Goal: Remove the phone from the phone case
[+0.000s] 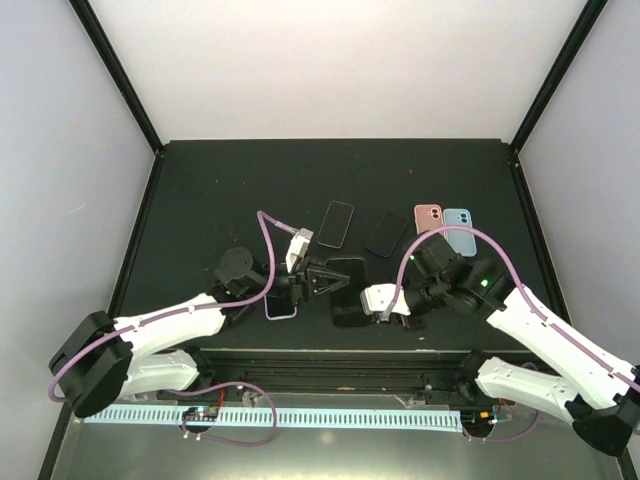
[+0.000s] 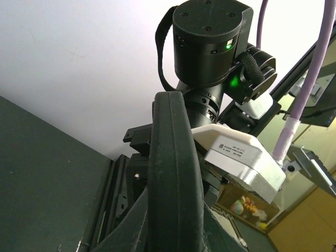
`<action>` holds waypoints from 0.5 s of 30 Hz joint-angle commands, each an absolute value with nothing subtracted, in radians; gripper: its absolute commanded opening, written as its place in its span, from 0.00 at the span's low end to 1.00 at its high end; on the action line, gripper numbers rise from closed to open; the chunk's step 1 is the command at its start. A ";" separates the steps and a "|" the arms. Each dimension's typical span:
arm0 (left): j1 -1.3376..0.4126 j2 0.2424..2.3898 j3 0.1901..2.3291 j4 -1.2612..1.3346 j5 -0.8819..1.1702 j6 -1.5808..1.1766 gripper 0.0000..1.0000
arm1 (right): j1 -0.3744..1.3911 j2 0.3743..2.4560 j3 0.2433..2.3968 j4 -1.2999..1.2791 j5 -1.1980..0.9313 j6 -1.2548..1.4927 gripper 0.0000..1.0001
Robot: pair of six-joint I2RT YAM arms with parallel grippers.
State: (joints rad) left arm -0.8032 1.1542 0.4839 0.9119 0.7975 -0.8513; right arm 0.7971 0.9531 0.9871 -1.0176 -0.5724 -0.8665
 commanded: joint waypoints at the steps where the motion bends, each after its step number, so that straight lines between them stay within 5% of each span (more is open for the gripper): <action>1: -0.815 1.147 0.525 1.042 0.820 -0.954 0.02 | 0.802 0.980 1.005 -0.830 -0.458 -0.871 0.19; 15: -0.815 1.100 0.482 1.037 0.809 -0.941 0.02 | 0.759 1.007 1.004 -0.625 -0.467 -0.626 0.19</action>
